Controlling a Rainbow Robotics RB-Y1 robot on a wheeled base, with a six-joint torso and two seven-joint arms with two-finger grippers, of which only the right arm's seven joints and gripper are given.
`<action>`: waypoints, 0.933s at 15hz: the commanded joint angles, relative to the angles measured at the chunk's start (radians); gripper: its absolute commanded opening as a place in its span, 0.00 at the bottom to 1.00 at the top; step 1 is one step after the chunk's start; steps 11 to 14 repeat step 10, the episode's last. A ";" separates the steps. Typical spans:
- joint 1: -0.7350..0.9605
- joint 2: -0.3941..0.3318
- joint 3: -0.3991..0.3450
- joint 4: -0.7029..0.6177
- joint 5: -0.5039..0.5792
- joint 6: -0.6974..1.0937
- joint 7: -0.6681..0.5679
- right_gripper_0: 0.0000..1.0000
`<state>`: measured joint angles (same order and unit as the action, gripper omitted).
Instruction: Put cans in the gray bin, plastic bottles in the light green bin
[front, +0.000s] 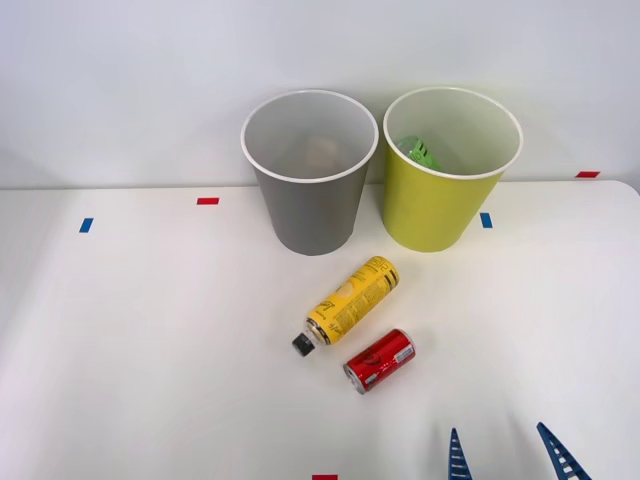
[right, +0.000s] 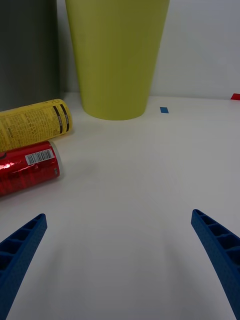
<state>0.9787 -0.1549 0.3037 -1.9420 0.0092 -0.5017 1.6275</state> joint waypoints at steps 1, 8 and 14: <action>0.000 0.000 0.000 0.000 0.000 0.000 0.000 1.00; 0.000 0.000 0.000 0.000 0.000 0.000 0.000 1.00; 0.000 0.000 0.000 0.000 0.000 0.000 0.000 1.00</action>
